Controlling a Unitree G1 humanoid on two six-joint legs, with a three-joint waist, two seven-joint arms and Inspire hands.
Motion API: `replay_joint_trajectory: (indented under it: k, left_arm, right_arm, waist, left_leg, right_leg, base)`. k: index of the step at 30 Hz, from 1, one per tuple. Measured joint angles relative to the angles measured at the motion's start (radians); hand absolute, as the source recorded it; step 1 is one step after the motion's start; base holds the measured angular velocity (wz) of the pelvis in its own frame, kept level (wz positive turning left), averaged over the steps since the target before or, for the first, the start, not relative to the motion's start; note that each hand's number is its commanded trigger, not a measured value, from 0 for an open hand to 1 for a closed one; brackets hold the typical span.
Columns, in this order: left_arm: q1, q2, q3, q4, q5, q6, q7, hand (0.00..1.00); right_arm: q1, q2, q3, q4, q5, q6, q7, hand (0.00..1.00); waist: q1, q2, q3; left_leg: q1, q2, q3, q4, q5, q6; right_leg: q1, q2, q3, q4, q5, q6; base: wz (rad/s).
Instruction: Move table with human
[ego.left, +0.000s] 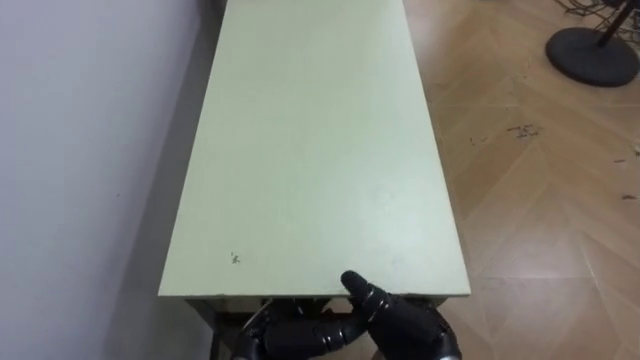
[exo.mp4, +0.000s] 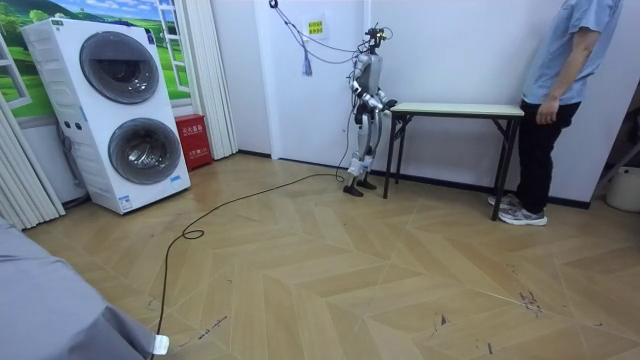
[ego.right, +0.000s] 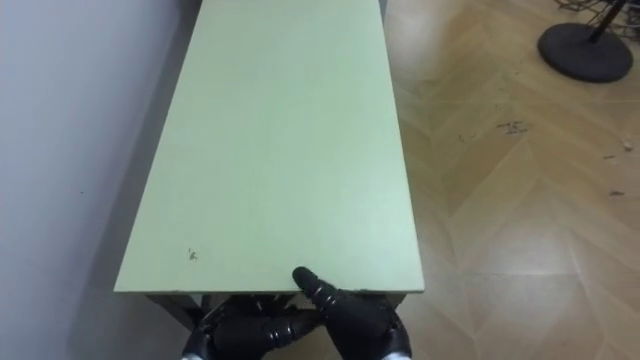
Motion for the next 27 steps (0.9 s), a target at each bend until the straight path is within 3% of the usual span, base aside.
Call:
replay_joint_trajectory:
  k: [4, 11, 14, 19, 24, 27]
  left_arm:
    - [0.001, 0.013, 0.001, 0.026, 0.051, 0.007, 0.0, 0.0]
    - [-0.017, 0.02, 0.005, 0.2, 0.15, 0.007, -0.002, 0.0]
    - [-0.019, 0.035, 0.007, 0.233, 0.187, 0.007, 0.001, 0.0]
    - [-0.03, 0.032, 0.02, 0.343, 0.208, 0.004, 0.01, 0.0]
    - [-0.06, -0.003, 0.076, 0.466, 0.22, -0.005, 0.03, 0.0]
    - [-0.075, -0.014, 0.122, 0.544, 0.232, -0.019, 0.057, 0.0]
  right_arm:
    - [-0.001, -0.017, 0.024, 0.008, -0.163, 0.011, 0.037, 0.0]
    - [-0.053, -0.025, 0.018, 0.176, -0.365, 0.019, 0.072, 0.0]
    - [-0.053, -0.037, 0.018, 0.225, -0.4, 0.025, 0.069, 0.0]
    - [-0.065, -0.041, 0.017, 0.339, -0.428, 0.025, 0.033, 0.0]
    - [-0.078, -0.037, 0.008, 0.464, -0.448, 0.019, 0.014, 0.0]
    - [-0.094, -0.018, -0.046, 0.564, -0.451, 0.004, -0.016, 0.0]
  waist:
    - [0.003, -0.024, -0.0143]
    - [-0.001, -0.027, -0.0073]
    - [0.003, -0.026, -0.0055]
    - [0.004, -0.022, -0.0042]
    - [0.009, -0.017, -0.0055]
    - [0.014, -0.018, -0.0088]
  left_leg:
    - [0.002, 0.008, 0.0, 0.001, -0.004, -0.008]
    - [0.026, 0.013, 0.0, 0.002, -0.013, -0.018]
    - [0.017, 0.013, -0.002, 0.005, -0.013, -0.018]
    - [0.017, 0.014, -0.001, 0.004, -0.011, -0.016]
    - [0.029, 0.016, -0.001, -0.002, -0.013, -0.017]
    - [0.037, 0.018, -0.001, -0.004, -0.017, -0.02]
  right_leg:
    - [0.011, 0.008, -0.014, -0.017, 0.005, -0.008]
    - [0.034, 0.015, -0.008, -0.03, 0.008, -0.013]
    - [0.032, 0.016, -0.009, -0.03, 0.009, -0.013]
    - [0.032, 0.017, -0.007, -0.031, 0.008, -0.013]
    - [0.042, 0.02, -0.002, -0.034, 0.008, -0.014]
    - [0.048, 0.022, -0.008, -0.034, 0.007, -0.015]
  base:
    - [0.0]
    - [0.0]
    - [0.0]
    - [0.0]
    - [-0.01]
    - [0.0]
